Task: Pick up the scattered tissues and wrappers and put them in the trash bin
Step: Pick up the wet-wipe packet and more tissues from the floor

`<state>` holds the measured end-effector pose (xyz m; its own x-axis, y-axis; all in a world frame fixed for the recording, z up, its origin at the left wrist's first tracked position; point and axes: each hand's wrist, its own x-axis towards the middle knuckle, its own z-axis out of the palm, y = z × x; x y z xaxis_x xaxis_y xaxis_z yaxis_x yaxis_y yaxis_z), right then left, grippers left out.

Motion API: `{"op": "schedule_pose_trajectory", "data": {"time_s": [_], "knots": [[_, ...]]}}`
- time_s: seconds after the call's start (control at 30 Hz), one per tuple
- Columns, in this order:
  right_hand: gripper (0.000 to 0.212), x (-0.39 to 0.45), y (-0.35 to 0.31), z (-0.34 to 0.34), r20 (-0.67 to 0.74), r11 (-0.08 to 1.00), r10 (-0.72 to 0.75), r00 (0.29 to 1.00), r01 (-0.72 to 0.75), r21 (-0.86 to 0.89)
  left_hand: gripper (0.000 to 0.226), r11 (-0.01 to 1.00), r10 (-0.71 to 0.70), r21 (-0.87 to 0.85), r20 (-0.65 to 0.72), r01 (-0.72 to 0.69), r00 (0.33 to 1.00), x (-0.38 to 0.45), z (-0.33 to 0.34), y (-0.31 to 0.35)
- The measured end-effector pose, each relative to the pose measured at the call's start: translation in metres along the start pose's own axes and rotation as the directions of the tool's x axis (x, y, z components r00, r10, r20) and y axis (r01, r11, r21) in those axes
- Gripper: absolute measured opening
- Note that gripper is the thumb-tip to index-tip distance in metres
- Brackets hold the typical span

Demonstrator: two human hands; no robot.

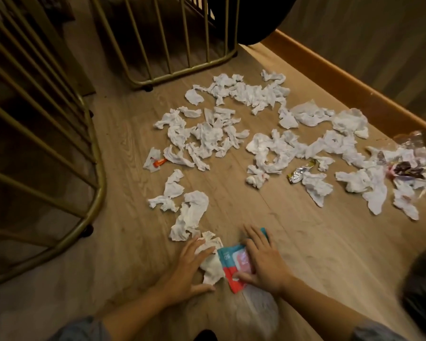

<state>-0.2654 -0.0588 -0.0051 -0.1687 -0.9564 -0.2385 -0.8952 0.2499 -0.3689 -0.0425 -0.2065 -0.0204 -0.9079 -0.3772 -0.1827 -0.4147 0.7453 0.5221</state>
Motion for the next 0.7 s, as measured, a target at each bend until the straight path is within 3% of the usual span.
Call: {"op": "schedule_pose_trajectory", "data": {"time_s": [0.1,0.17,0.3,0.37,0.43,0.5,0.57,0.7], "knots": [[0.072,-0.007,0.003,0.0,-0.112,0.993,0.08,0.991,-0.069,0.098,0.066,0.997,-0.054,-0.055,-0.132,0.047,0.99,0.01,0.014,0.002],[0.072,-0.009,0.004,0.0,-0.13,0.987,0.132,0.983,-0.118,0.112,0.053,0.996,-0.062,-0.07,-0.216,0.048,0.974,0.019,0.019,0.004],[0.067,-0.006,0.011,0.005,-0.223,0.987,0.156,0.962,-0.147,0.058,0.029,0.998,-0.034,-0.054,-0.259,0.021,0.965,0.038,0.018,0.003],[0.055,-0.002,0.017,0.006,-0.279,0.977,0.192,0.941,-0.156,0.146,0.017,0.99,-0.055,-0.139,-0.241,0.021,0.969,0.045,0.011,0.007],[0.045,0.002,0.019,0.004,-0.342,0.938,0.279,0.898,-0.178,0.298,0.023,0.967,-0.077,-0.255,-0.285,0.002,0.956,0.047,0.001,0.012],[0.04,0.006,0.018,-0.001,-0.344,0.837,0.413,0.843,-0.203,0.508,0.03,0.93,-0.164,-0.368,-0.382,0.013,0.91,0.047,-0.008,0.013],[0.035,0.012,0.015,-0.006,-0.309,0.72,0.527,0.792,-0.223,0.657,0.039,0.881,-0.304,-0.47,-0.485,0.048,0.82,0.046,-0.018,0.011],[0.026,0.03,0.008,-0.012,-0.289,0.613,0.611,0.737,-0.209,0.762,0.052,0.852,-0.478,-0.492,-0.587,0.182,0.654,0.05,-0.042,0.002]]}}
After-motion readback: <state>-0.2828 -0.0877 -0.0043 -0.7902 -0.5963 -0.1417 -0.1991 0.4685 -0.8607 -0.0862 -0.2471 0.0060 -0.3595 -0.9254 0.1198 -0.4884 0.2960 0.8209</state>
